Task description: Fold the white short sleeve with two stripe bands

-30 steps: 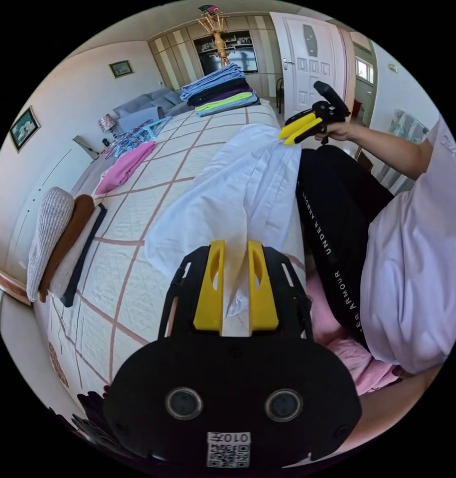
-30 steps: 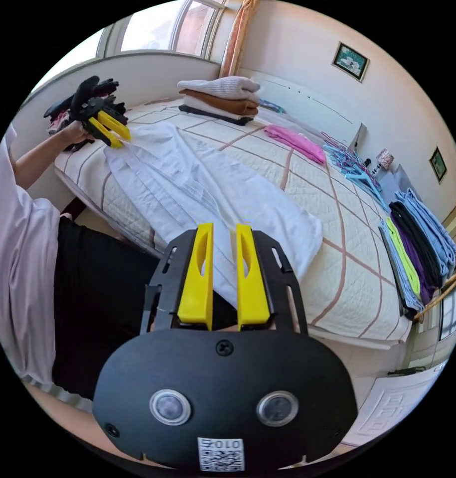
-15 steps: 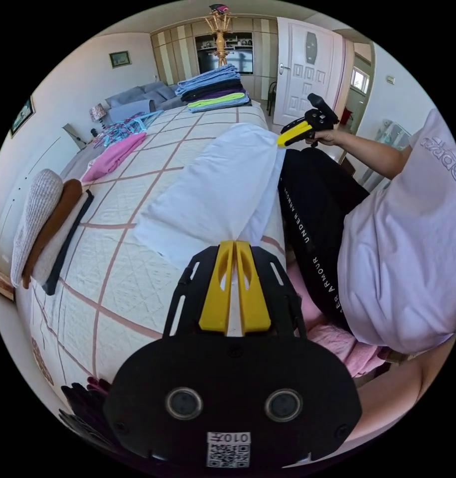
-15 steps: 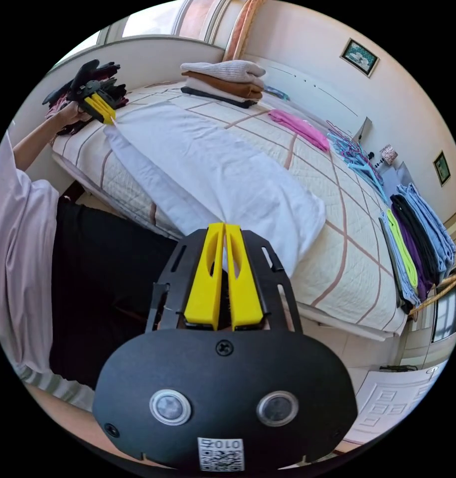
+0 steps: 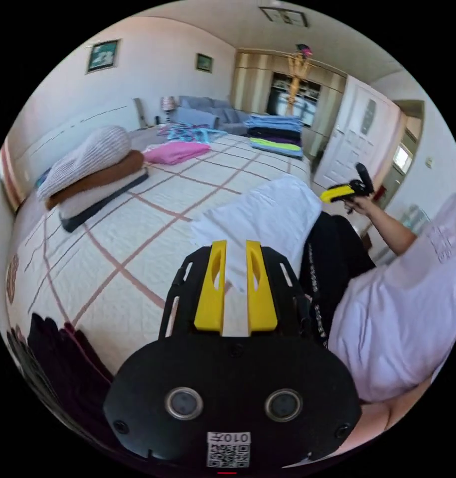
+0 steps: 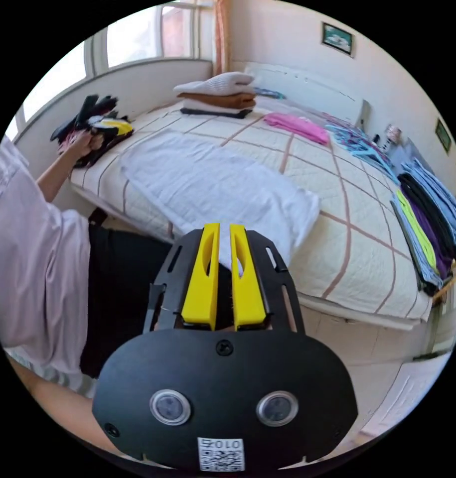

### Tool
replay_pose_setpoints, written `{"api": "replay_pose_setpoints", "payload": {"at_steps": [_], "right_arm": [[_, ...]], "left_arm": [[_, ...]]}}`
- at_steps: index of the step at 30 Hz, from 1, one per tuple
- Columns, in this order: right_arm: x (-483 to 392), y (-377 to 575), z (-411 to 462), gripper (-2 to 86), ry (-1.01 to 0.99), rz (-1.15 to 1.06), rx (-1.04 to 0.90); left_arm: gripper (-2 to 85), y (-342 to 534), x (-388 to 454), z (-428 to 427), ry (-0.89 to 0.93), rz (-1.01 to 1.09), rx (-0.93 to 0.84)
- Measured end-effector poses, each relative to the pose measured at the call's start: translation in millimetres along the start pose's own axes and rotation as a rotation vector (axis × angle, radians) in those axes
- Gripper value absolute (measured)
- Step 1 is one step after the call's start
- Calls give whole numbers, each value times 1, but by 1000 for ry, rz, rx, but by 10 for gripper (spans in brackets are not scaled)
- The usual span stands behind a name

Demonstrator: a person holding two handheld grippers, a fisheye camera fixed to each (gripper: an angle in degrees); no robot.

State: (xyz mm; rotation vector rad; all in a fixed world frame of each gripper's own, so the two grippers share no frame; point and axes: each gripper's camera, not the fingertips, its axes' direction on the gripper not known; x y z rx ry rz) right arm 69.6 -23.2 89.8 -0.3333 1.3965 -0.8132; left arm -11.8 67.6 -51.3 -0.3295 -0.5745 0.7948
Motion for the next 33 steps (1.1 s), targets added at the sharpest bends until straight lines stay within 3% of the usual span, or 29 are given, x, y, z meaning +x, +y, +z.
{"api": "replay_pose_setpoints", "payload": {"at_steps": [4,14,19,23,29,31,33], "right_arm": [[58,-35,7,88,43,208,72],[176,-79,76,72,-192,569,-12],[173,-86,103,43,-233,542,-90],[171,-89,91,37,-175,545,-15],[158,-100,133,35,-88,489,-120],[153,-98,134,38,-103,507,-84],[142,-95,125,44,-79,502,-56]], "left_arm": [[85,-16,-63,26,132,-272,50],[54,-37,-108,85,289,-399,-108],[18,-35,-116,86,304,-378,-103],[8,-26,-124,70,307,-383,-28],[18,-13,-129,76,253,-418,-27],[34,-10,-136,68,282,-432,-5],[44,-6,-136,43,197,-425,31]]}}
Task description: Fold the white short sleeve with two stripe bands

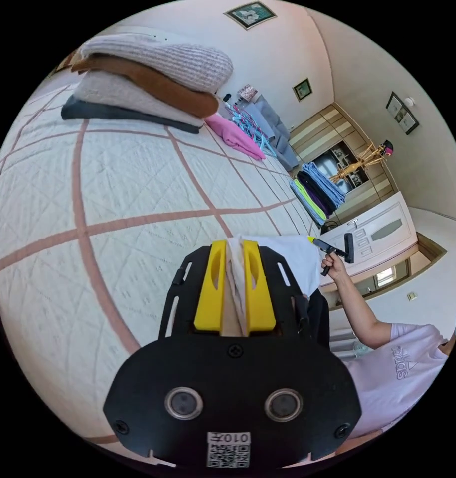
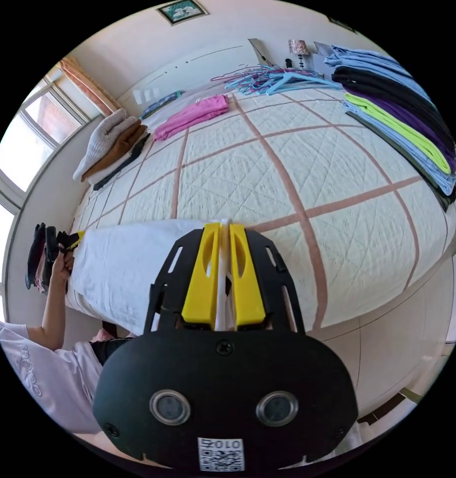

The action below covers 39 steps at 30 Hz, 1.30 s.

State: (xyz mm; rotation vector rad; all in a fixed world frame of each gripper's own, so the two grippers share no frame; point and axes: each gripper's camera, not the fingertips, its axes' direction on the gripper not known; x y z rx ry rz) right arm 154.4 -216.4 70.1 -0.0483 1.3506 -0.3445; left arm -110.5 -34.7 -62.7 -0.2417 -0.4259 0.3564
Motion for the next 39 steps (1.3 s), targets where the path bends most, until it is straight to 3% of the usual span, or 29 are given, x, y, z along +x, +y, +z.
{"api": "replay_pose_setpoints", "payload": {"at_steps": [3,8,14,20,27,39], "right_arm": [[-30,28,-23,57,169,-21,59],[-157,99,-23,62,233,-328,133],[-292,158,26,72,95,-634,208],[-401,191,90,88,98,-936,85],[-472,212,145,98,143,-1070,29],[-547,278,187,111,473,-1107,161]], "left_arm": [[58,16,7,-46,-93,28,26],[78,61,19,-80,-85,29,-47],[96,110,26,-55,7,-25,-149],[94,120,18,-54,75,-60,-150],[27,118,-6,-58,311,-82,-107],[0,106,-16,-87,392,-61,-61]]}}
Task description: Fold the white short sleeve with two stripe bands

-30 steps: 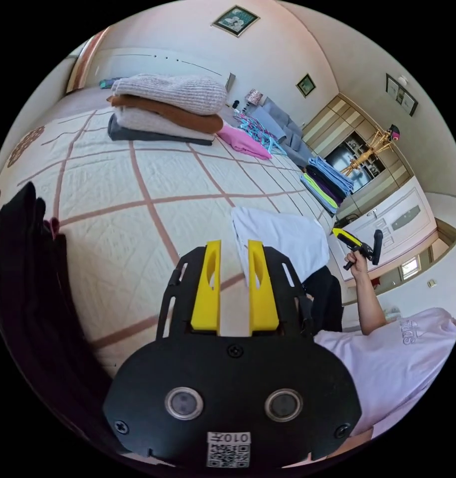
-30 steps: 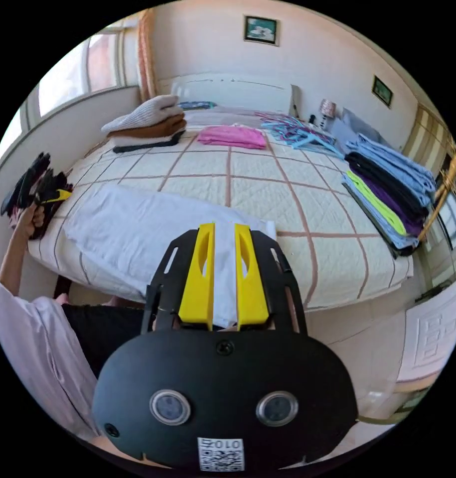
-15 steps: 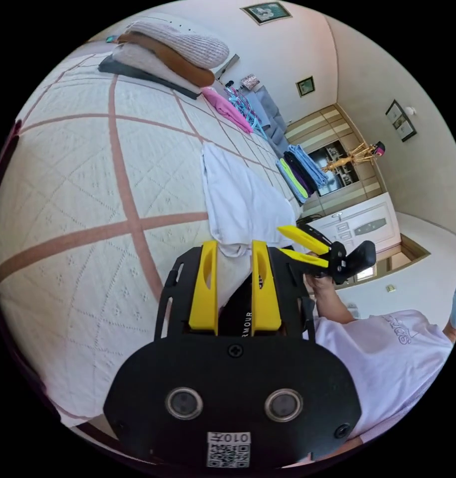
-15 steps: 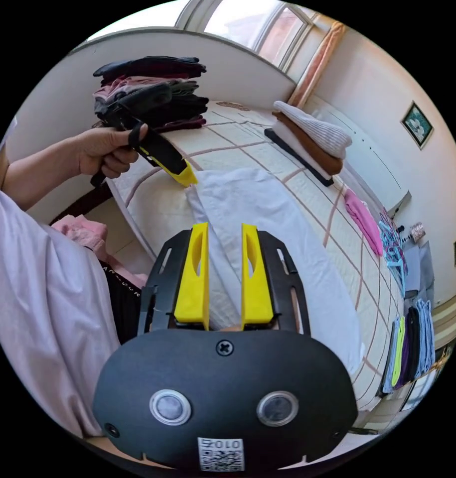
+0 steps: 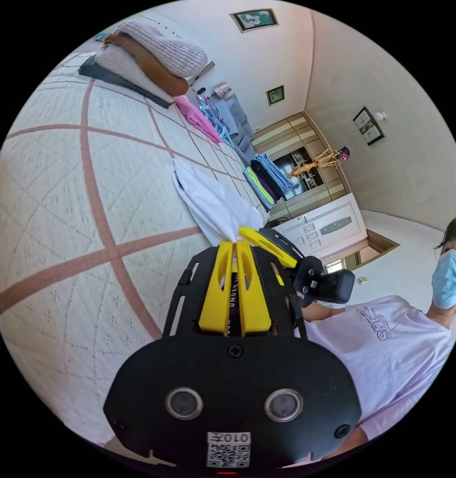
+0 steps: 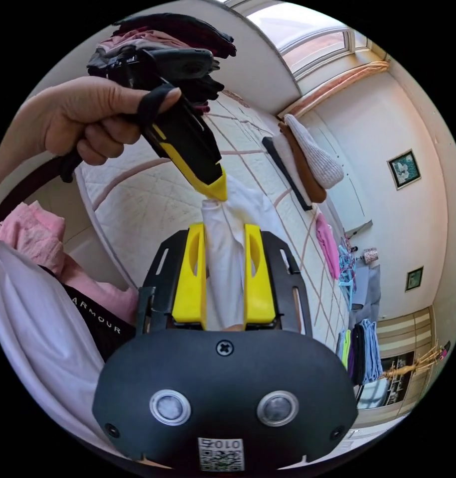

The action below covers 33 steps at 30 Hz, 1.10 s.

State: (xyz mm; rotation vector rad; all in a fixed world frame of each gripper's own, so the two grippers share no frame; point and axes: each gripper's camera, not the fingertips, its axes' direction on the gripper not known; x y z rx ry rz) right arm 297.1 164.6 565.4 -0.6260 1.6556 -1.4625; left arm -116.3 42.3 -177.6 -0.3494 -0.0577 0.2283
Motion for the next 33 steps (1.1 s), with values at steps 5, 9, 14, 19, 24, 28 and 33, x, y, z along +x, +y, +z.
{"api": "replay_pose_setpoints", "payload": {"at_steps": [5,9,14,19,24,28,33], "right_arm": [[-29,10,-14,117,48,-1,57],[-38,5,3,121,49,-5,34],[-35,15,12,60,91,107,20],[14,50,-7,48,-108,327,97],[68,85,-15,51,-259,508,156],[68,99,-24,51,-246,491,173],[56,109,-30,51,-215,445,171]], "left_arm": [[0,-1,1,-4,18,1,-7],[3,-6,4,-7,35,8,7],[16,-16,14,-11,35,56,10],[79,-40,5,-26,-12,28,29],[122,-78,-19,-11,104,-51,51],[132,-105,-40,14,241,-134,93],[121,-135,-45,51,180,-149,9]]}}
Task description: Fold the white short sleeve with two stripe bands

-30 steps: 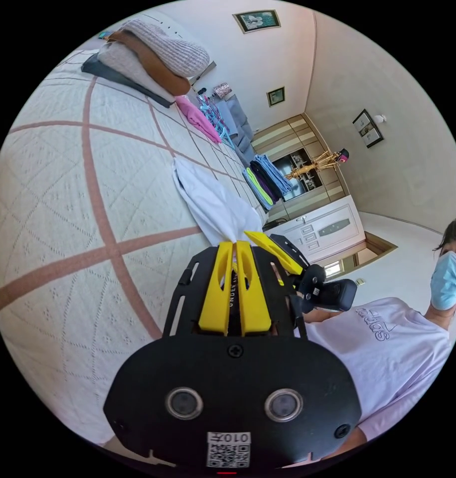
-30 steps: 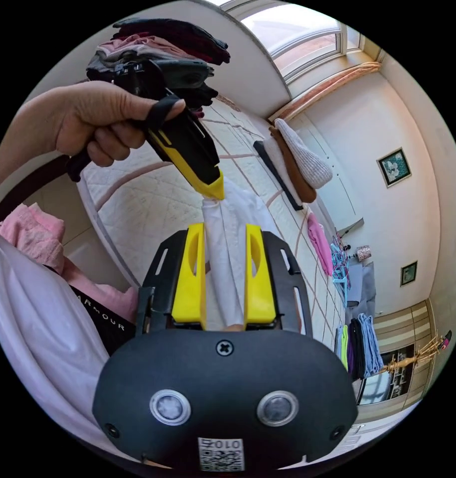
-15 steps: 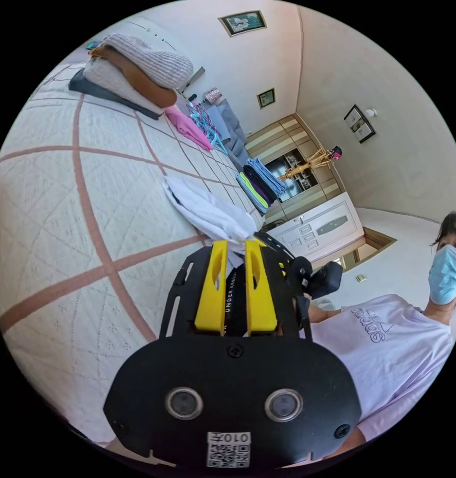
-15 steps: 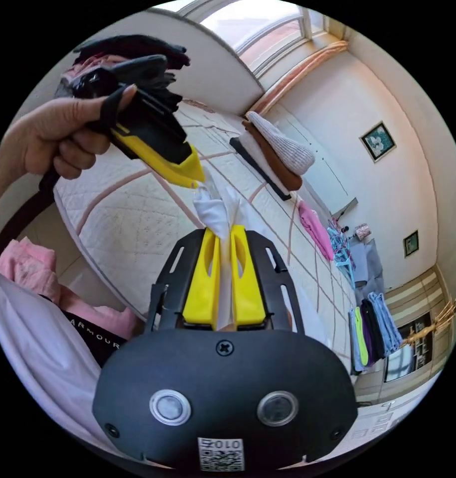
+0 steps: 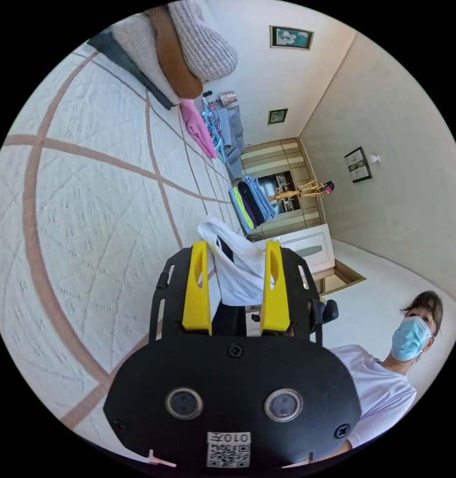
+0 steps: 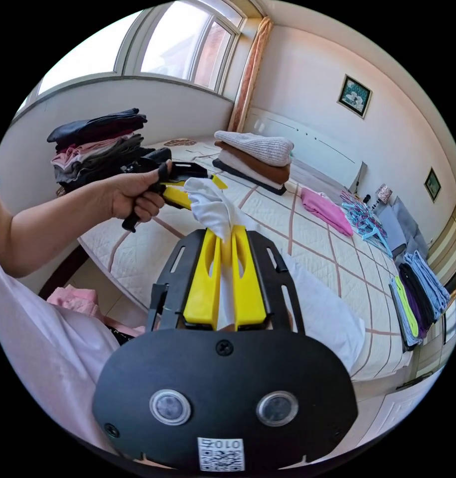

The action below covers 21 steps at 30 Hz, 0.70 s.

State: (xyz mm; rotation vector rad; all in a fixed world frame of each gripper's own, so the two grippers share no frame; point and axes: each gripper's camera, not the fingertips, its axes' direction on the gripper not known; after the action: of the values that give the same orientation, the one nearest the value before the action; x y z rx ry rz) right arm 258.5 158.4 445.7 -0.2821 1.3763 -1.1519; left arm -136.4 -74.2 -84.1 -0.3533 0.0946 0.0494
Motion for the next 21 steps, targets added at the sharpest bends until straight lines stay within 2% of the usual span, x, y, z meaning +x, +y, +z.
{"api": "replay_pose_setpoints", "payload": {"at_steps": [5,10,14,18,21], "right_arm": [[2,6,1,51,28,-51,-28],[23,-24,-4,51,-7,-24,-18],[27,-78,-13,52,4,-43,20],[22,-118,-16,52,-52,-24,59],[19,-132,-9,52,-186,24,90]], "left_arm": [[79,-23,-9,20,52,-11,26],[49,-87,23,30,-33,129,-96],[39,-121,48,10,-77,186,-82],[34,-139,77,-26,-221,227,-84],[32,-138,92,-47,-371,224,-93]]}}
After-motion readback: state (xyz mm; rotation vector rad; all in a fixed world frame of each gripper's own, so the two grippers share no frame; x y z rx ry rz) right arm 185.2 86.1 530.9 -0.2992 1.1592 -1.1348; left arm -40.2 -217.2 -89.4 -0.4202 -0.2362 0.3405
